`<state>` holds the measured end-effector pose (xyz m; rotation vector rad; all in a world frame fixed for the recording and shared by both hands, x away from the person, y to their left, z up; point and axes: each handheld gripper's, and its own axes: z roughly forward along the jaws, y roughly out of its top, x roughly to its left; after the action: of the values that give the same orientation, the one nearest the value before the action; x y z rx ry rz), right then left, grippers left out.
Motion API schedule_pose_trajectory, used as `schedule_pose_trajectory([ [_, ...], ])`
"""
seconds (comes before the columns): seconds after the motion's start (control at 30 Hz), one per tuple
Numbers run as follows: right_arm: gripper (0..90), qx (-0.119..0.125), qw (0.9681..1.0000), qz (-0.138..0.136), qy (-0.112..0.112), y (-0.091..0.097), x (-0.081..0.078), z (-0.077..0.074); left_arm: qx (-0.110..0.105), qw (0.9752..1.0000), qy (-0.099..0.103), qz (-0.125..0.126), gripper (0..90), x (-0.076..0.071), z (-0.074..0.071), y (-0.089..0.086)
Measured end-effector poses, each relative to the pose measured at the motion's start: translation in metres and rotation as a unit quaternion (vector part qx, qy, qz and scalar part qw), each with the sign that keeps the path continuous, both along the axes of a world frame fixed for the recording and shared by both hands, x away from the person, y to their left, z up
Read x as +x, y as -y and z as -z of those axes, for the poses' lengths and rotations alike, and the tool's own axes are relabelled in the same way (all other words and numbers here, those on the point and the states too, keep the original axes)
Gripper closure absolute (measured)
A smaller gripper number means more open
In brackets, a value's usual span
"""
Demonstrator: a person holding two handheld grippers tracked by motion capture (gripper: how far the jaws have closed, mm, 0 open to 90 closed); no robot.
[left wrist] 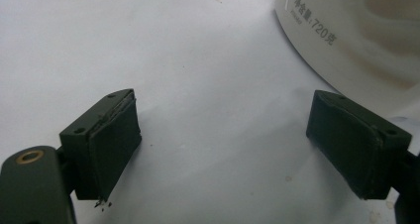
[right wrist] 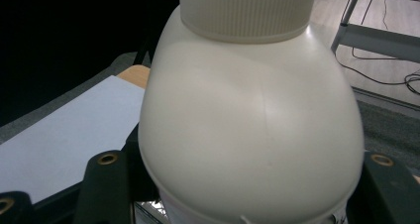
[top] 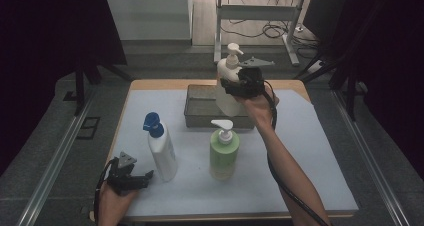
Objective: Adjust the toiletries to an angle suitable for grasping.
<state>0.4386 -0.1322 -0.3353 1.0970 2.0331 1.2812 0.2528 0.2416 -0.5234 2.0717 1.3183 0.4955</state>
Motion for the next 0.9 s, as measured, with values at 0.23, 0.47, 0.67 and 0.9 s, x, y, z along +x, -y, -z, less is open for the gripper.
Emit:
schedule_pose_trajectory([
  [0.23,37.3,0.002,1.0000,0.002,0.003,-0.009,0.009,0.004,0.000,1.0000,0.000,0.000,12.9,0.000,0.000,0.000],
  [0.47,37.3,0.003,1.0000,0.004,0.004,-0.016,0.019,0.011,0.000,1.0000,0.000,0.000,12.9,0.000,0.000,0.000],
  [0.67,37.3,-0.002,1.0000,0.002,0.008,-0.022,0.025,0.017,0.000,1.0000,0.000,0.000,12.9,0.000,0.000,0.000],
  [0.9,37.3,-0.001,0.9999,0.009,0.006,-0.024,0.035,0.029,-0.001,1.0000,0.000,0.000,12.9,0.000,0.000,0.000],
])
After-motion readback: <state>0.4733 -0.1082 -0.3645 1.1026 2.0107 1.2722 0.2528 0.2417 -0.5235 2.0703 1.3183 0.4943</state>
